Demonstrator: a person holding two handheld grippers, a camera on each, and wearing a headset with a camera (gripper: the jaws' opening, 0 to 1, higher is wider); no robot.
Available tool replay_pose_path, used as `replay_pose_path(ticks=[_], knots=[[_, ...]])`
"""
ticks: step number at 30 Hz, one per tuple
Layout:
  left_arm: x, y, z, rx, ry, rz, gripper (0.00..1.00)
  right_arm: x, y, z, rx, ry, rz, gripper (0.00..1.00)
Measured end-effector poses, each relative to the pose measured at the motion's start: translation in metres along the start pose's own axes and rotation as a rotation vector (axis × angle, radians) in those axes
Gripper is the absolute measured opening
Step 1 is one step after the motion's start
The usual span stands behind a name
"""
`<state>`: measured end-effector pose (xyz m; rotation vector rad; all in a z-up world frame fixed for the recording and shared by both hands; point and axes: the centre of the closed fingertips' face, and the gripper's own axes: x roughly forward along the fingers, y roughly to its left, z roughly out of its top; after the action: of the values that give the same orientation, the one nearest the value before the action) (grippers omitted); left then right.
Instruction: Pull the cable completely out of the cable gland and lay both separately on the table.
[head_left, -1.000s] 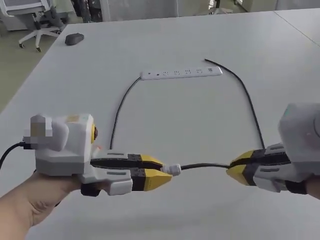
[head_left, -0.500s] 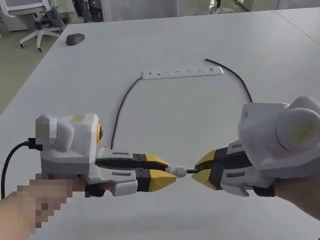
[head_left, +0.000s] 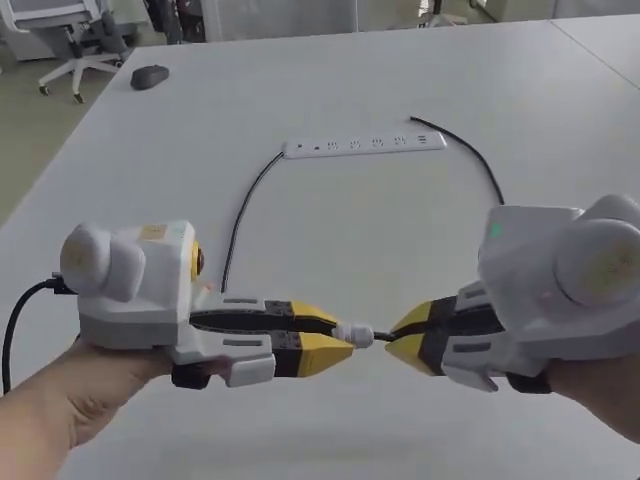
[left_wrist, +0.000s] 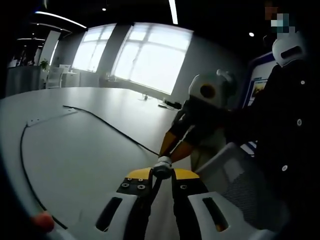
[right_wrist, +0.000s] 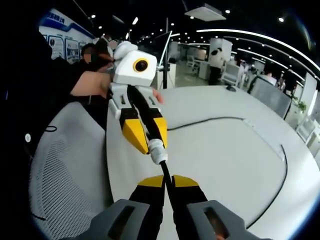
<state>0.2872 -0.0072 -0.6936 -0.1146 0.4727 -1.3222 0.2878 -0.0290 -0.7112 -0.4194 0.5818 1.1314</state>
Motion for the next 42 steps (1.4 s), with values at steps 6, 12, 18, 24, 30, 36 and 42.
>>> replay_pose_path(ticks=[6,12,18,24,30,36,42], knots=[[-0.001,0.002,0.001,0.008,0.002,0.009,0.15,-0.004,-0.004,-0.004,0.012,0.005,-0.023,0.0],[-0.004,0.003,0.003,0.008,-0.005,0.019,0.15,-0.011,-0.011,-0.009,0.058,-0.001,-0.047,0.0],[-0.005,0.003,0.004,0.01,-0.008,0.025,0.15,-0.015,-0.017,-0.016,0.11,0.011,-0.07,0.0],[-0.007,0.005,0.004,0.008,-0.007,0.036,0.15,-0.02,-0.026,-0.028,0.142,0.031,-0.099,0.0],[-0.009,0.006,0.003,0.004,-0.004,0.043,0.15,-0.025,-0.036,-0.04,0.162,0.054,-0.132,0.0],[-0.008,0.008,0.002,0.007,0.001,0.05,0.15,-0.03,-0.044,-0.055,0.18,0.081,-0.166,0.0],[-0.007,0.008,0.001,0.006,0.003,0.049,0.15,-0.035,-0.055,-0.075,0.202,0.125,-0.209,0.0]])
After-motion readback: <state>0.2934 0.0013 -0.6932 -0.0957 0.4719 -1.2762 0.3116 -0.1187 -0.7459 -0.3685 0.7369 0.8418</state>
